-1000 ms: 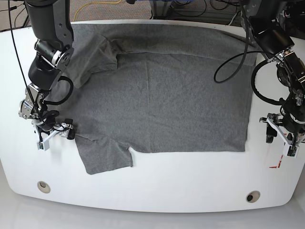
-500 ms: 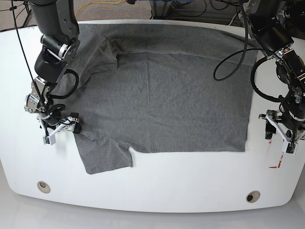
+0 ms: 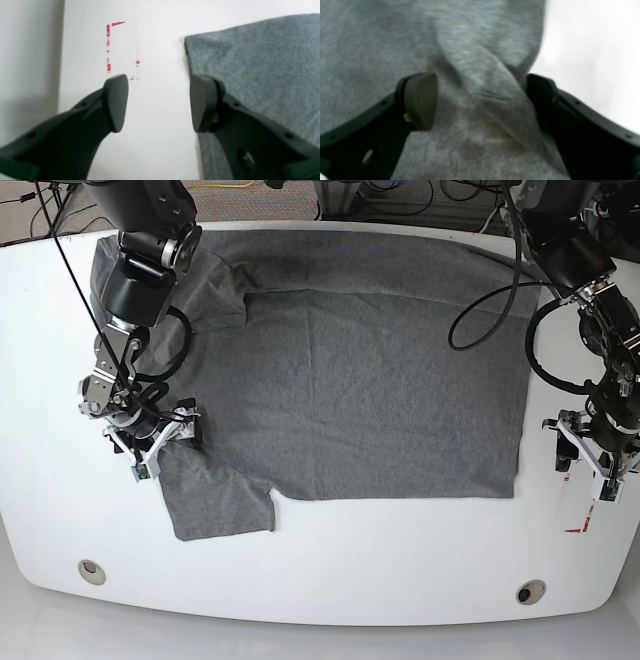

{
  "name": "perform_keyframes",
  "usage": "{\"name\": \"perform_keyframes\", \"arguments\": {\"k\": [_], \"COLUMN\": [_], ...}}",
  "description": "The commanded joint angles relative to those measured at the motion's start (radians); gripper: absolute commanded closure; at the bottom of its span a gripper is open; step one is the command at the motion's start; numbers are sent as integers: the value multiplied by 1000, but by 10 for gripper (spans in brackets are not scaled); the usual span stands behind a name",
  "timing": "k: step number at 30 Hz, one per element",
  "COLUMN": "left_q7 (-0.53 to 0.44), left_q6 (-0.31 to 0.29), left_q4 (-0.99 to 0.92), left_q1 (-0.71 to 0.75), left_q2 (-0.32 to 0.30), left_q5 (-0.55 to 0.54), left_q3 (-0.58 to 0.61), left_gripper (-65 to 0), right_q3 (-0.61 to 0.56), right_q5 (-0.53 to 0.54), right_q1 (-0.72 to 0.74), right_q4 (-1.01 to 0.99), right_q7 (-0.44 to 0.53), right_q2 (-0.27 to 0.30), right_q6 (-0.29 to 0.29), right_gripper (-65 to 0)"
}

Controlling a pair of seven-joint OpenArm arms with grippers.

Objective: Layout the t-shirt on the table in an organized manner, then fold the t-shirt properly
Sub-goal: 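Move both grippers to the shirt's hem corners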

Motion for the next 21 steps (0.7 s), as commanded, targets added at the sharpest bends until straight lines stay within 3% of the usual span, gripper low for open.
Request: {"name": "perform_keyframes", "arguments": {"k": [1, 9, 12, 21], "left_q7": [-18, -18, -18, -18], "left_q6": [1, 1, 1, 1], "left_q4": [-8, -14, -14, -13], "left_q1": [-21, -20, -20, -20], "left_q2": [-3, -1, 0, 0], "left_q5": [-8, -8, -8, -8], "left_q3": [0, 0, 0, 0], "left_gripper": [-365, -365, -365, -365], "right_q3": [2, 4, 4, 4], "right_q5": [10, 1, 1, 4], "right_q1": [29, 127, 177, 277], "right_q4": [23, -27, -102, -374], "right_q7": [19, 19, 22, 206], "right_q2": [15, 24, 53, 118], "right_q6": [-2, -2, -2, -2], "right_gripper": [-509, -509, -509, -509]}}
